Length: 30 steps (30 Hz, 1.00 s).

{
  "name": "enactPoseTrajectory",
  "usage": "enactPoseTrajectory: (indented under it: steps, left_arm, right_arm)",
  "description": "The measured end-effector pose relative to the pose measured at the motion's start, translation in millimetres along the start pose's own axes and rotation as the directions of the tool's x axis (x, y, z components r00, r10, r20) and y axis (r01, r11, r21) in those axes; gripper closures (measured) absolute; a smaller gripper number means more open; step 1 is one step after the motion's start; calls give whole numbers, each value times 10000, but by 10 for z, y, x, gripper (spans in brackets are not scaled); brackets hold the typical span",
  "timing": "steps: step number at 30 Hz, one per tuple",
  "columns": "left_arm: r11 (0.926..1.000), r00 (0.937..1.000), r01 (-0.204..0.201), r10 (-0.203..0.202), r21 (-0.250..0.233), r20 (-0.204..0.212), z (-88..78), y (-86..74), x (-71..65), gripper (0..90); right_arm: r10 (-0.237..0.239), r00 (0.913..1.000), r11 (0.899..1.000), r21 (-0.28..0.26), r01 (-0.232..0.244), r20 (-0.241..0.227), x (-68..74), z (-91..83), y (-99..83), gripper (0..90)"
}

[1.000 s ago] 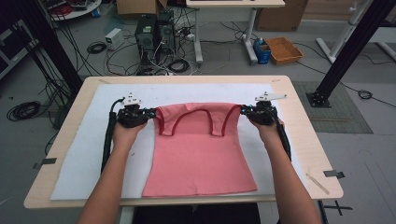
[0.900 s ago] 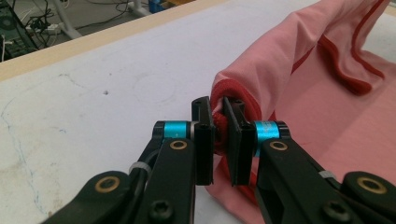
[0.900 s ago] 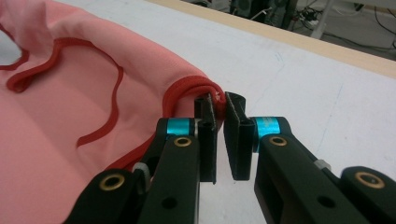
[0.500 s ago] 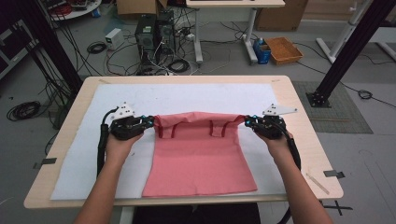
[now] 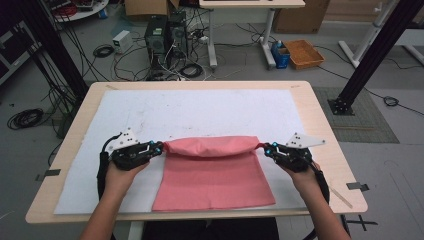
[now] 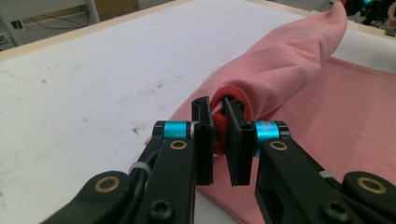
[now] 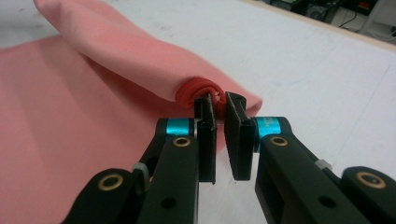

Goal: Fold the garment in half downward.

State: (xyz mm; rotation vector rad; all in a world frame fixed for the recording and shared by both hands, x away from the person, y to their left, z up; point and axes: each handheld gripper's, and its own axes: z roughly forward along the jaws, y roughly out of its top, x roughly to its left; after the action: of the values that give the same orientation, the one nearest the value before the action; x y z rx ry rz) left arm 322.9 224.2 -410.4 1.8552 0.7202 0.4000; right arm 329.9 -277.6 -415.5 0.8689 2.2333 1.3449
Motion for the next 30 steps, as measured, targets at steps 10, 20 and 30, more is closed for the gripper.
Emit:
enactPoseTrajectory:
  steps: [10, 20, 30]
  left_arm:
    - [9981, 9997, -134, 121, 602, 212, -91, -313, -214, 826]
    - [9954, 9980, -405, 361, 872, 509, -164, -455, -367, 823]
    - [9979, 9988, 406, -418, 499, 239, -274, -488, -362, 485]
  right_arm:
    - [-440, 9988, 9978, 485, 450, -221, 271, -167, -320, 837]
    - [-580, 9981, 9946, 846, 596, -214, 417, -248, -493, 828]
    - [329, 9994, 9977, 603, -324, -69, 374, -354, -548, 526]
